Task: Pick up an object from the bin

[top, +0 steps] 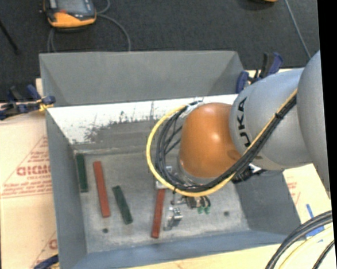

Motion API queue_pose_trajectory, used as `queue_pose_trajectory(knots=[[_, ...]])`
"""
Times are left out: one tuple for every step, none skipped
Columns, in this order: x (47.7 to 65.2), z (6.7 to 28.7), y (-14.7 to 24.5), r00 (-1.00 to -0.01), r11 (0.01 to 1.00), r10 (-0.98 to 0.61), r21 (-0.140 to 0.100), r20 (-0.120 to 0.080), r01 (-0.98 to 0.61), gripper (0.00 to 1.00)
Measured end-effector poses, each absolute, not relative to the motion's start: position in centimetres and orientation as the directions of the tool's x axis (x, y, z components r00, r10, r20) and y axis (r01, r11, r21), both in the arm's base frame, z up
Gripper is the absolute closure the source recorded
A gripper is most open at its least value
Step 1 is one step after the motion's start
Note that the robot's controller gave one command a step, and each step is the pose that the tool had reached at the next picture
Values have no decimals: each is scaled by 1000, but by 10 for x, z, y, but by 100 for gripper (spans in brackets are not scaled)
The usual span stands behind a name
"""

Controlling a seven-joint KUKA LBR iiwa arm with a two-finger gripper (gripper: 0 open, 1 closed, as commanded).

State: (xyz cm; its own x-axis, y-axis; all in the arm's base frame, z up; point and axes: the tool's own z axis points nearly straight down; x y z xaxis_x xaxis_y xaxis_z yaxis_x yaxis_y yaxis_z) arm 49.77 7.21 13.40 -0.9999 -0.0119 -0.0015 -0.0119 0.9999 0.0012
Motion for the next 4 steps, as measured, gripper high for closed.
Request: queue_pose_trajectory(knots=[[498,134,72,-1000,1000,-11,2,-2,-11,0],[496,78,77,-985,985,-175,0,-2,-175,100],[496,78,77,-985,985,-174,0,-2,-174,100],[488,208,83,-990,990,-140,0,-3,-140,100]])
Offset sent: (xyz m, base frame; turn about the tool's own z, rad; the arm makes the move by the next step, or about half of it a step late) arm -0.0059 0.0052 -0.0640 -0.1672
